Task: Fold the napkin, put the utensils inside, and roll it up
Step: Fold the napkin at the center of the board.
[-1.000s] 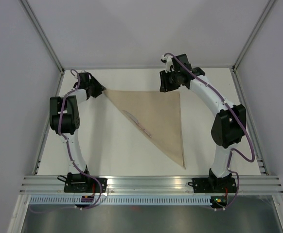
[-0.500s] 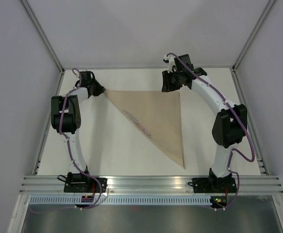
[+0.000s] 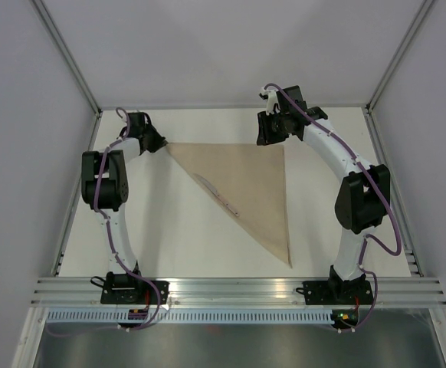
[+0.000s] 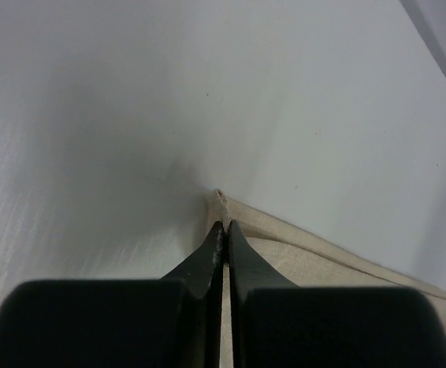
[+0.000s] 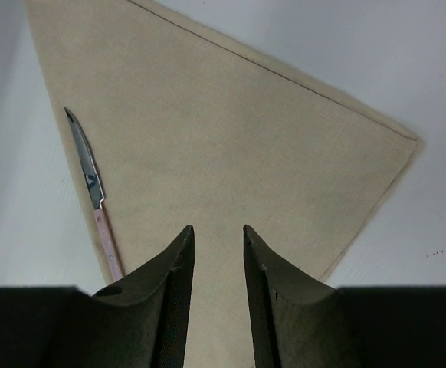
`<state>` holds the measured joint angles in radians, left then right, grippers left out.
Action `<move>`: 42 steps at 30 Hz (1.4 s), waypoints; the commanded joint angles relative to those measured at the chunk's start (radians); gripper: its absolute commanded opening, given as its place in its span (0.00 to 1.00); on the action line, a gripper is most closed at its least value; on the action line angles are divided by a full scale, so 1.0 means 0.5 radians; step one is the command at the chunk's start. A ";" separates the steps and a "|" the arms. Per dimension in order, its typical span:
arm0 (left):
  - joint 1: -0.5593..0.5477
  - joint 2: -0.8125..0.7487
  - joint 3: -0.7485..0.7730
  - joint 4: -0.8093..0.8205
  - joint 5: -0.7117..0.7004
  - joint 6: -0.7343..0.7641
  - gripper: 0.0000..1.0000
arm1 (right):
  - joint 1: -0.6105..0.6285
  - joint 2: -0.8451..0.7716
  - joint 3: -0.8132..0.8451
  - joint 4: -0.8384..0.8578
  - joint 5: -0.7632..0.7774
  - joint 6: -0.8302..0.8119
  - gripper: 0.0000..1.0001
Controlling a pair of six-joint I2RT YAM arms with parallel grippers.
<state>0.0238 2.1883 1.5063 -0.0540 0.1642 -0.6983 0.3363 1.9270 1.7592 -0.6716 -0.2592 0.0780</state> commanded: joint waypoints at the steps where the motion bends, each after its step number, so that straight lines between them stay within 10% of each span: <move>1: -0.026 -0.087 -0.003 0.095 0.134 0.093 0.02 | -0.013 -0.111 0.004 0.024 -0.012 0.013 0.38; 13: -0.256 -0.406 -0.285 0.427 0.613 0.356 0.02 | -0.022 -0.087 0.031 0.024 0.006 0.010 0.38; 42: -0.965 -0.922 -1.380 1.037 0.509 0.215 0.02 | -0.034 -0.176 -0.165 0.036 0.086 -0.061 0.37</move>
<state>-0.4366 1.7775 0.8364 0.3729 0.4206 -0.5705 0.3286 1.8877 1.6844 -0.6659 -0.2344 0.0490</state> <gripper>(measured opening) 0.032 0.375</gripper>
